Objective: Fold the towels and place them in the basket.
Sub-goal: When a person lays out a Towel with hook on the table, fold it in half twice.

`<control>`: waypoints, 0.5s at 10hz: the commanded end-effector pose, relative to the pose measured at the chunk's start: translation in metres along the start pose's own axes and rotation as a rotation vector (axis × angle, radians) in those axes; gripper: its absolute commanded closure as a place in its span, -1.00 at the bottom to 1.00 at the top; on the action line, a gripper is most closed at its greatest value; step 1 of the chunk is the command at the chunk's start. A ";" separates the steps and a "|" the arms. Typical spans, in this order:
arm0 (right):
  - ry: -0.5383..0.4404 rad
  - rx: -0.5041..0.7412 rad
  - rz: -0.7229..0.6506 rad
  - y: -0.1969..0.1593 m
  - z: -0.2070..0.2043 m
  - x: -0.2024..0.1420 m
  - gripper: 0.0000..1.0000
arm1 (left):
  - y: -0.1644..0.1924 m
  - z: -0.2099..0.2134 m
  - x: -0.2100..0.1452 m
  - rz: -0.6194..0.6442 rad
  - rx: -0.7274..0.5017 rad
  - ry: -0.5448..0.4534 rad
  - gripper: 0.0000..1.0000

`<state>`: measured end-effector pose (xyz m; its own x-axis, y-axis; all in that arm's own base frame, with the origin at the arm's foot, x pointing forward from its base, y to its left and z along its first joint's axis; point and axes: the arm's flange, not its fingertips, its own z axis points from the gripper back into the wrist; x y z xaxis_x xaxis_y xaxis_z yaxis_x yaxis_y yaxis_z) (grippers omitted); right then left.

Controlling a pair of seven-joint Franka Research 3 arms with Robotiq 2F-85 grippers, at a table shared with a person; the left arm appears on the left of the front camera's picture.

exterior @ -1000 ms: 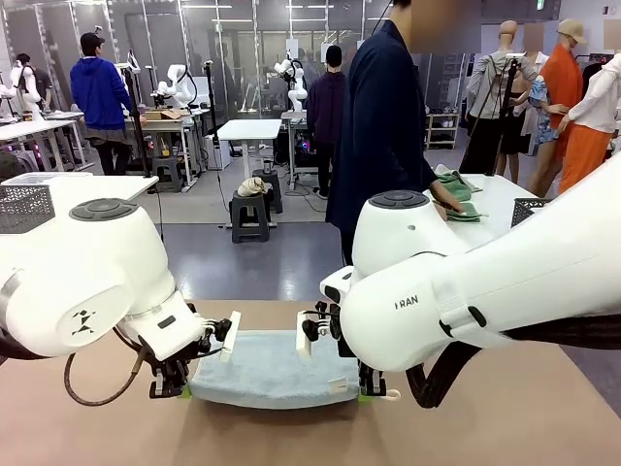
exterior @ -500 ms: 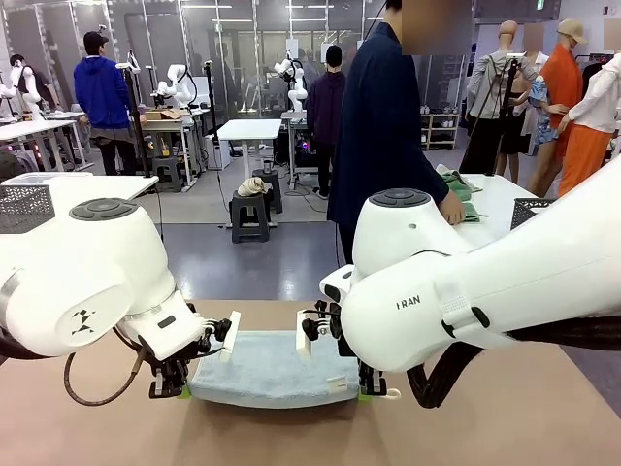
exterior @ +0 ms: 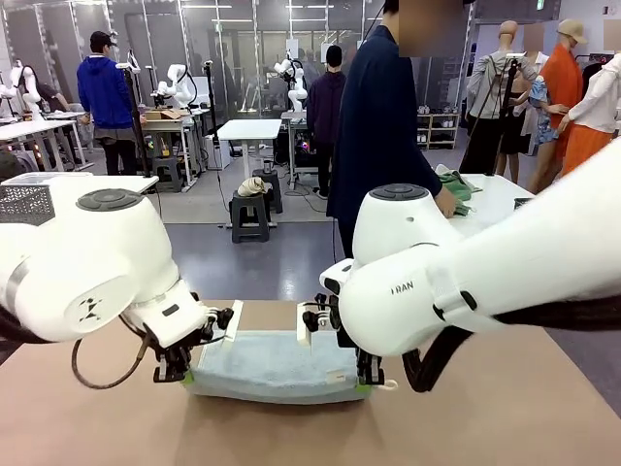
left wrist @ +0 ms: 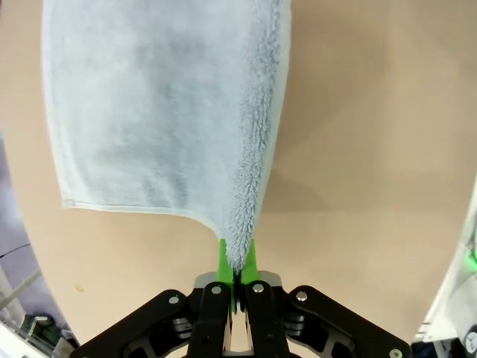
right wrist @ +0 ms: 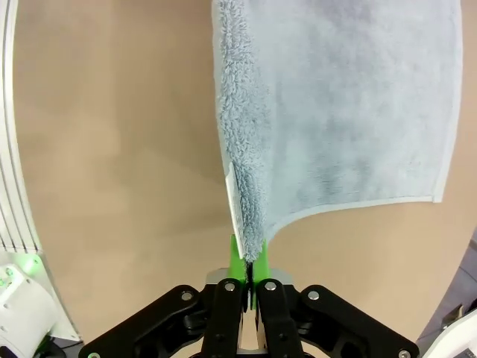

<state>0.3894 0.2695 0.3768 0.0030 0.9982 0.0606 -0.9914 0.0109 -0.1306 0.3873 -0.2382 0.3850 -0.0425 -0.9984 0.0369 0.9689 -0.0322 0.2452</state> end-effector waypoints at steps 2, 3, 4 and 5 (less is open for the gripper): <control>0.006 0.014 0.042 -0.046 0.000 0.005 0.93 | 0.040 -0.016 0.009 -0.011 -0.027 0.027 0.91; 0.017 0.010 0.050 -0.064 -0.002 0.007 0.93 | 0.054 -0.024 0.014 -0.015 -0.039 0.029 0.91; 0.026 0.004 0.058 -0.078 -0.003 0.010 0.93 | 0.065 -0.030 0.015 -0.010 -0.052 0.038 0.91; 0.031 0.005 0.055 -0.092 -0.003 0.013 0.93 | 0.077 -0.036 0.017 0.003 -0.062 0.051 0.91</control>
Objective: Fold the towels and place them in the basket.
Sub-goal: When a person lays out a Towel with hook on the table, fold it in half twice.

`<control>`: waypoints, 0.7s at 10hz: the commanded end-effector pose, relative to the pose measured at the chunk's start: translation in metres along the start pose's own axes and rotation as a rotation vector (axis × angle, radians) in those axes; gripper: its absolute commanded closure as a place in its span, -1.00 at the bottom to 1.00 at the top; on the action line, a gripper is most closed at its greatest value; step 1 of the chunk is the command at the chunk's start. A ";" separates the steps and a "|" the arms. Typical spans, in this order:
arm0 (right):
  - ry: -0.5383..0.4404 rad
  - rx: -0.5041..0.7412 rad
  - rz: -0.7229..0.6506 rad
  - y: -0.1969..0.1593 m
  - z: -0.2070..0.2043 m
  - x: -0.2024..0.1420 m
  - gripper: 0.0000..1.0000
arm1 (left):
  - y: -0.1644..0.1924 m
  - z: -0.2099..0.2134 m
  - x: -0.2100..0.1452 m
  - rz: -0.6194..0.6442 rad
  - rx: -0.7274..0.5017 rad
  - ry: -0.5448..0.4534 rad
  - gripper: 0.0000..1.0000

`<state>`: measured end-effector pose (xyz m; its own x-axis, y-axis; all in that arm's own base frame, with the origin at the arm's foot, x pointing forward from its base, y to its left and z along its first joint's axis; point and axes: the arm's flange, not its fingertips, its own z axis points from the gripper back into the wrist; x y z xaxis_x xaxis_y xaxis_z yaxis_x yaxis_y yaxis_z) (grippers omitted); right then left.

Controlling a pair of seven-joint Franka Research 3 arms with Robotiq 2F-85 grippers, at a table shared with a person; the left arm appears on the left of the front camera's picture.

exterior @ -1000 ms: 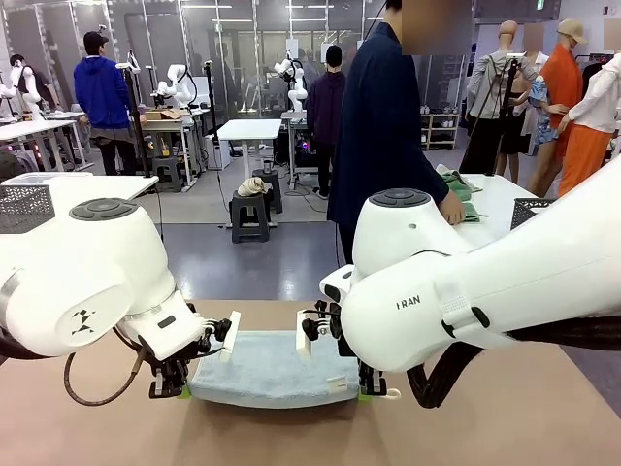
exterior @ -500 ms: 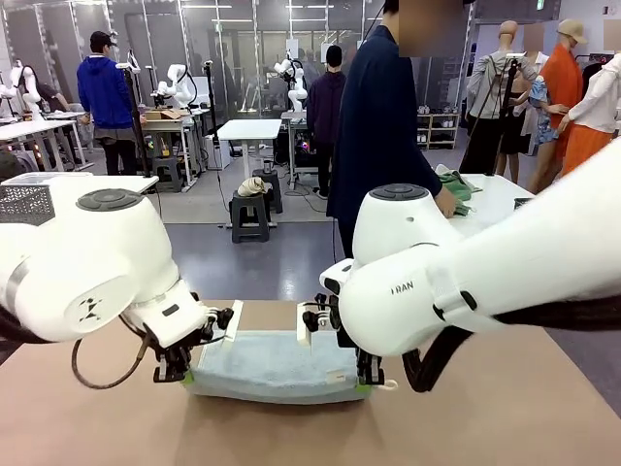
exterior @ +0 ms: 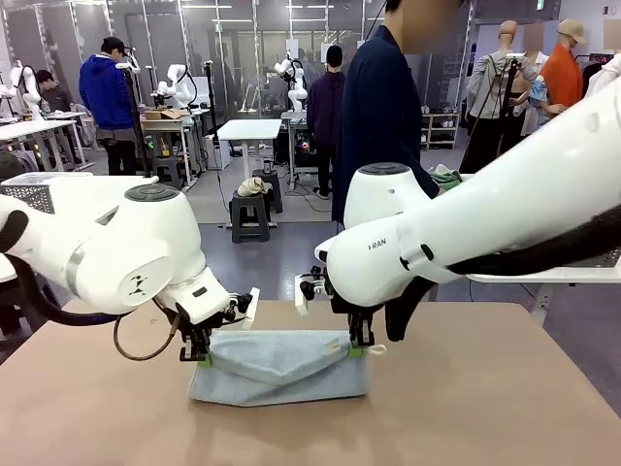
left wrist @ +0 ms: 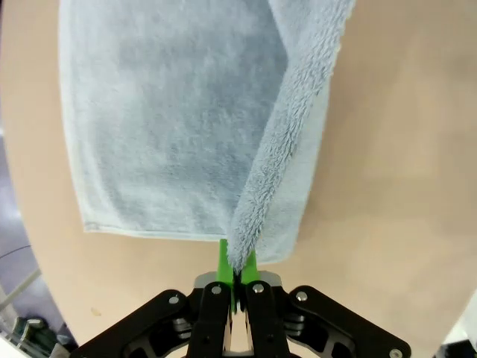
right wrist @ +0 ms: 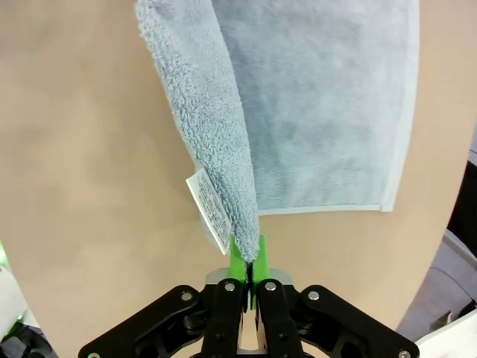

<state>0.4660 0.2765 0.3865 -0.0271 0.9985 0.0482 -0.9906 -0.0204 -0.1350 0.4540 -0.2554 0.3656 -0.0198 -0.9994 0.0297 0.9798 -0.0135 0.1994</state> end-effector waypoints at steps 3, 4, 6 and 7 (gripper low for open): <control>0.047 0.018 0.015 -0.051 -0.011 0.005 0.93 | 0.052 -0.017 -0.002 0.058 -0.026 0.045 0.91; 0.042 0.027 0.023 -0.060 -0.016 0.006 0.93 | 0.061 -0.022 -0.005 0.075 -0.031 0.046 0.91; 0.045 0.030 0.030 -0.072 -0.026 0.007 0.93 | 0.073 -0.030 -0.011 0.104 -0.033 0.057 0.91; 0.046 0.017 0.042 -0.078 -0.032 0.007 0.93 | 0.077 -0.035 -0.013 0.110 -0.026 0.054 0.91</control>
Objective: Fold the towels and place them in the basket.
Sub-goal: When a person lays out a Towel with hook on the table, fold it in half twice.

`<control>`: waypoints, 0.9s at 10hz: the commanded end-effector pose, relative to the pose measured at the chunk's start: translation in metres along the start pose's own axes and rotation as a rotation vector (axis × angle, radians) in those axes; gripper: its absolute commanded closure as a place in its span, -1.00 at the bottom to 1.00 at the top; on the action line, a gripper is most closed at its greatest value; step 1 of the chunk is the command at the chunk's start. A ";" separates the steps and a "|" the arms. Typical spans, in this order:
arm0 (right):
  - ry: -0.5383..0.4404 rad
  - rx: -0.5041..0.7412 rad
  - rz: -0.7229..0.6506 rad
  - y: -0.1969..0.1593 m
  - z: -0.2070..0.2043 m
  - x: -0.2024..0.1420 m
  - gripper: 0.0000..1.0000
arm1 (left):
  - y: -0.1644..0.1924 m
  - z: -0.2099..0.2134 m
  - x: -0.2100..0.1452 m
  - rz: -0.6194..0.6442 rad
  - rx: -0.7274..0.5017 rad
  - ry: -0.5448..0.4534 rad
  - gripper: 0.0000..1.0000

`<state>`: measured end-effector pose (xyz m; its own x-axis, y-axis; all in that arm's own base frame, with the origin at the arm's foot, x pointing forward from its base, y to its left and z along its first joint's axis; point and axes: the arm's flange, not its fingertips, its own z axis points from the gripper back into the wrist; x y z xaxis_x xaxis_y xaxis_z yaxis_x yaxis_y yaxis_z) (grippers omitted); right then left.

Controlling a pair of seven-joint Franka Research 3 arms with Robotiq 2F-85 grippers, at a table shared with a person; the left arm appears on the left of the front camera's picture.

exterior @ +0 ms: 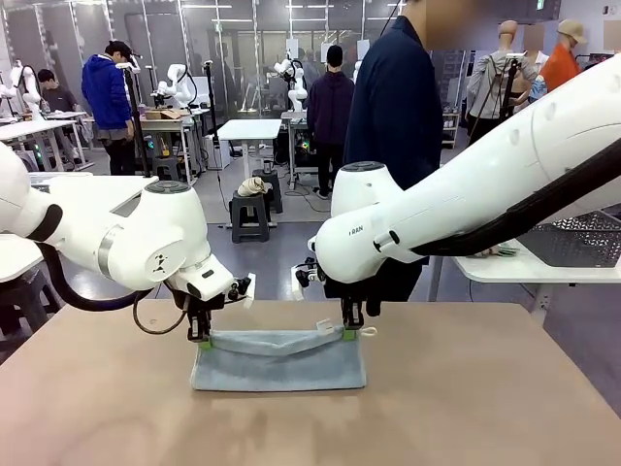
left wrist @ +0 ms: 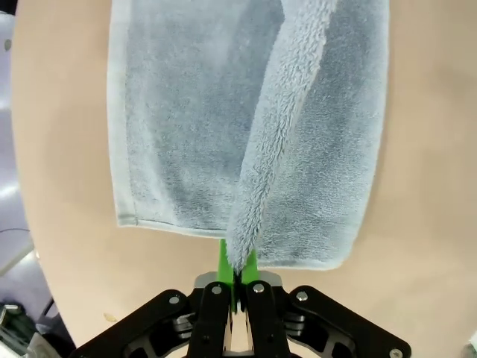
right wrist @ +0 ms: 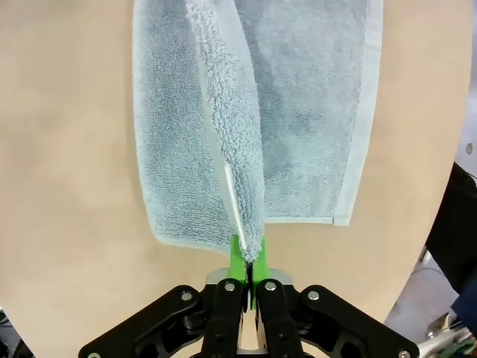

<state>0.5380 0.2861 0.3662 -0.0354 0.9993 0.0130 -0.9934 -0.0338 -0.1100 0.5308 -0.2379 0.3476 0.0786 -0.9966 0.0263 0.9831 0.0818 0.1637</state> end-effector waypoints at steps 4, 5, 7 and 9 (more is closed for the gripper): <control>0.020 -0.033 0.018 -0.024 -0.021 0.001 0.93 | 0.013 -0.020 0.008 0.030 0.035 0.005 0.91; 0.020 -0.030 0.014 -0.025 -0.023 0.001 0.93 | 0.015 -0.022 0.008 0.036 0.045 0.004 0.91; 0.016 -0.030 0.010 -0.030 -0.028 0.002 0.93 | 0.020 -0.025 0.007 0.056 0.066 0.013 0.91; 0.015 -0.030 -0.003 -0.035 -0.034 0.002 0.93 | 0.027 -0.028 0.004 0.077 0.077 0.030 0.91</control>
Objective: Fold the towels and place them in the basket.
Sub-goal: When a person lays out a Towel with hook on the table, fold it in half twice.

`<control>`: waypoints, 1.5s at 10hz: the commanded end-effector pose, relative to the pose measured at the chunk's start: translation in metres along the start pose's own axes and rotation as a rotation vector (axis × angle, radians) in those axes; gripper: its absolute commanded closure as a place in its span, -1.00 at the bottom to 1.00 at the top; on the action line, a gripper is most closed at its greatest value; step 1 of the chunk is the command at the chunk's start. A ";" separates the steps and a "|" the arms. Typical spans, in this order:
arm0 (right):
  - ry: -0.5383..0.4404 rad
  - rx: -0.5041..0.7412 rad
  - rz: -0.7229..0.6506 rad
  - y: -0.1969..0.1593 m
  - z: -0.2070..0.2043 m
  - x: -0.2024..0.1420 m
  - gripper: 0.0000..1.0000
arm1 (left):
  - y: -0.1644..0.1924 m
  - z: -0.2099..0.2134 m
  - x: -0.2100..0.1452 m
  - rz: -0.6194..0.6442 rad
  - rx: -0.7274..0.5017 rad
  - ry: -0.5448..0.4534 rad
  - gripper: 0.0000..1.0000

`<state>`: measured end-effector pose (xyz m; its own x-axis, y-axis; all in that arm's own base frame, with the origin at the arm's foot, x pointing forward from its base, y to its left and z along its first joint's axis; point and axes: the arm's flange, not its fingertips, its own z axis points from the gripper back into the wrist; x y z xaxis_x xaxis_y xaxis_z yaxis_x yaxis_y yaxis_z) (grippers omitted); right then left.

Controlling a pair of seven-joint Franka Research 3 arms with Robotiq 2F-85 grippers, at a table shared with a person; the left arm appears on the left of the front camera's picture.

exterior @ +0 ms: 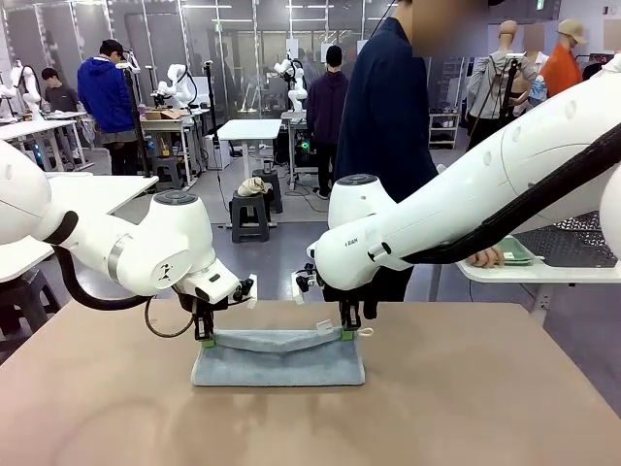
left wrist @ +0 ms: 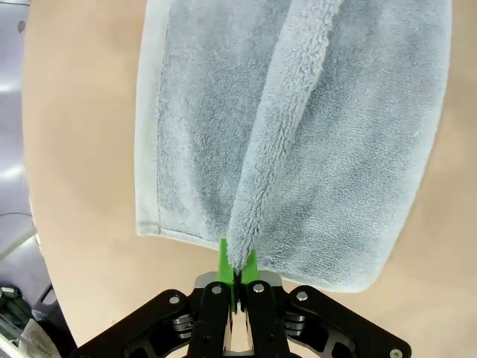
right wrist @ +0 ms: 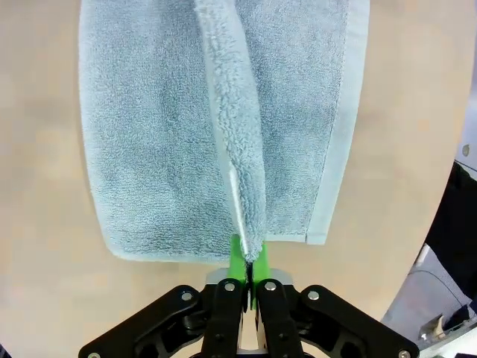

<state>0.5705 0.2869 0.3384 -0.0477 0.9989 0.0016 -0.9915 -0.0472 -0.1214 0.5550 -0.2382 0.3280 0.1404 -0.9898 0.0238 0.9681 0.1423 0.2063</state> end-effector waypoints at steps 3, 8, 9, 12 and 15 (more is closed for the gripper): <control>0.000 -0.009 -0.023 -0.007 -0.011 -0.002 0.93 | 0.009 -0.012 -0.003 0.033 0.024 0.027 0.91; -0.044 -0.061 -0.008 -0.006 -0.008 -0.007 0.03 | 0.011 -0.005 -0.009 0.063 0.105 -0.005 0.07; -0.048 -0.063 0.001 -0.006 -0.001 -0.008 -0.26 | 0.012 0.001 -0.012 0.065 0.108 -0.015 -0.14; -0.034 -0.030 -0.006 0.009 0.041 -0.013 -0.56 | 0.018 0.045 -0.029 0.011 0.071 -0.046 -0.29; -0.032 0.063 -0.117 0.052 0.104 -0.024 -0.56 | 0.001 0.107 -0.060 -0.035 0.041 -0.092 -0.29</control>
<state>0.5310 0.2720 0.4212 0.0177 0.9995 0.0279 -0.9952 0.0203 -0.0961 0.5461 -0.1996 0.4144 0.1148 -0.9892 0.0912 0.9476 0.1366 0.2887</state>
